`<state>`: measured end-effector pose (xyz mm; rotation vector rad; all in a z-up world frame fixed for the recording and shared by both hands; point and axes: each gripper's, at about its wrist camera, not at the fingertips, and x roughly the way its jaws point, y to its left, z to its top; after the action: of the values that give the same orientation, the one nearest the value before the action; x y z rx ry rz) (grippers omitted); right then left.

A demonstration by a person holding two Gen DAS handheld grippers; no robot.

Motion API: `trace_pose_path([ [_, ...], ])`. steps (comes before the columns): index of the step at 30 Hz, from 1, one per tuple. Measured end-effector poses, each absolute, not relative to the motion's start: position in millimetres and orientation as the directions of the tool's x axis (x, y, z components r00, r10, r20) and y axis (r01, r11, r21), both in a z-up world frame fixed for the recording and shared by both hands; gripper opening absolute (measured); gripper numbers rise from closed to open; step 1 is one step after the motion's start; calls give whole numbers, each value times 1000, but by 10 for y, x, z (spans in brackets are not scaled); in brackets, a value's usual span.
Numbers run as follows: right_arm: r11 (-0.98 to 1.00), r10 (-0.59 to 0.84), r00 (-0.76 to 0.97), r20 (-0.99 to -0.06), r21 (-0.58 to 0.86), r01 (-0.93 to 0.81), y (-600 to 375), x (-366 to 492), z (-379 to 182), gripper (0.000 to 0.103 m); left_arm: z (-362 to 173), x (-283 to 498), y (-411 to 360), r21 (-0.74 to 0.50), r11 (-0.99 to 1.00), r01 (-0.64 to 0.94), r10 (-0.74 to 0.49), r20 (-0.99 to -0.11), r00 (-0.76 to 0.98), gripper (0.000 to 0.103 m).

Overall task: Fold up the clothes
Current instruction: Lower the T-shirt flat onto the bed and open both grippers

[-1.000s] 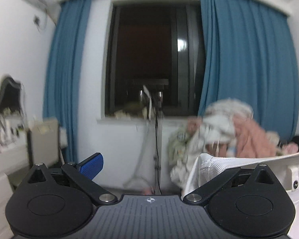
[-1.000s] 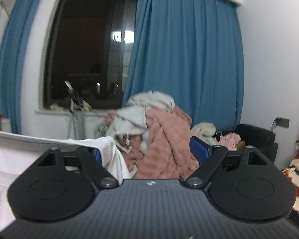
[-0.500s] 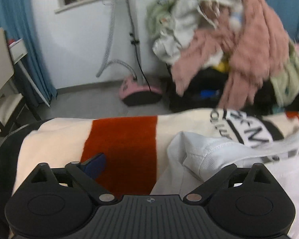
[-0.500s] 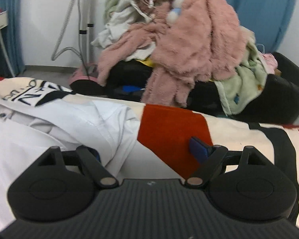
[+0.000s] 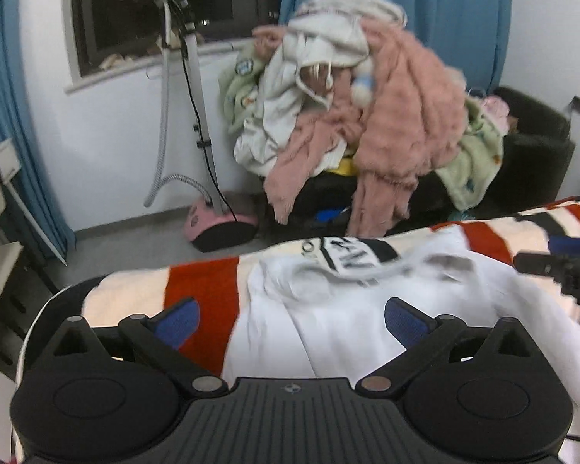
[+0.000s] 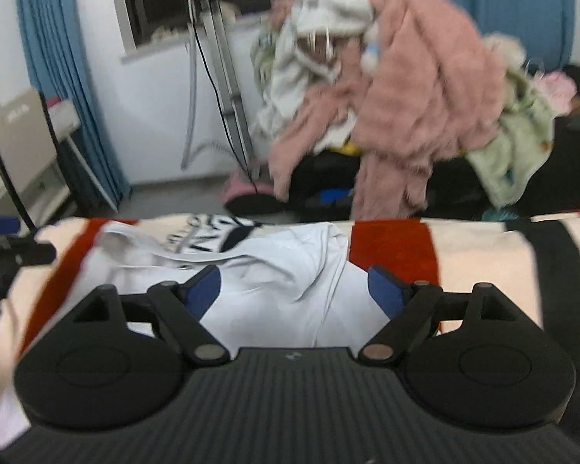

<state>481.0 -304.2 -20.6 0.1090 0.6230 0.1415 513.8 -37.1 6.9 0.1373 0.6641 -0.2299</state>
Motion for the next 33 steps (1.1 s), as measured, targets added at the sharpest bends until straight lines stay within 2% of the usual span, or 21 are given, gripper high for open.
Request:
trace_pose_path([
  [4, 990, 131, 872, -472, 106, -91, -3014, 3943, 73, 84, 369, 4032, -235, 34, 976, 216, -162, -550, 819, 103],
  [8, 987, 138, 906, -400, 127, -95, -3001, 3010, 278, 84, 565, 3045, -94, -2, 983, 184, -160, -503, 850, 103],
  [13, 983, 143, 924, -355, 156, -92, -2973, 1940, 346, 84, 588, 1898, 205, -163, 968, 188, -245, -486, 839, 99],
  [17, 985, 139, 930, -341, 147, -94, -2868, 1311, 213, 84, 488, 1248, 275, -162, 971, 174, -232, -481, 845, 97],
  [20, 985, 144, 930, -339, 137, -103, -2788, 1014, 127, 84, 416, 930, 351, -178, 973, 146, -216, -481, 850, 96],
  [23, 981, 137, 929, -343, 180, -78, -2777, 864, 112, 84, 365, 786, 475, -249, 966, 77, -200, -518, 832, 86],
  [26, 973, 128, 927, -352, 225, -49, -2822, 794, 90, 84, 288, 735, 571, -307, 951, 40, -198, -506, 840, 84],
  [29, 961, 138, 931, -338, 275, -43, -2892, 712, -11, 84, 125, 756, 631, -344, 939, 14, -200, -513, 835, 72],
  [33, 965, 116, 938, -328, 261, -28, -2948, 693, -216, 84, -149, 907, 702, -393, 919, -28, -194, -513, 836, 60],
])
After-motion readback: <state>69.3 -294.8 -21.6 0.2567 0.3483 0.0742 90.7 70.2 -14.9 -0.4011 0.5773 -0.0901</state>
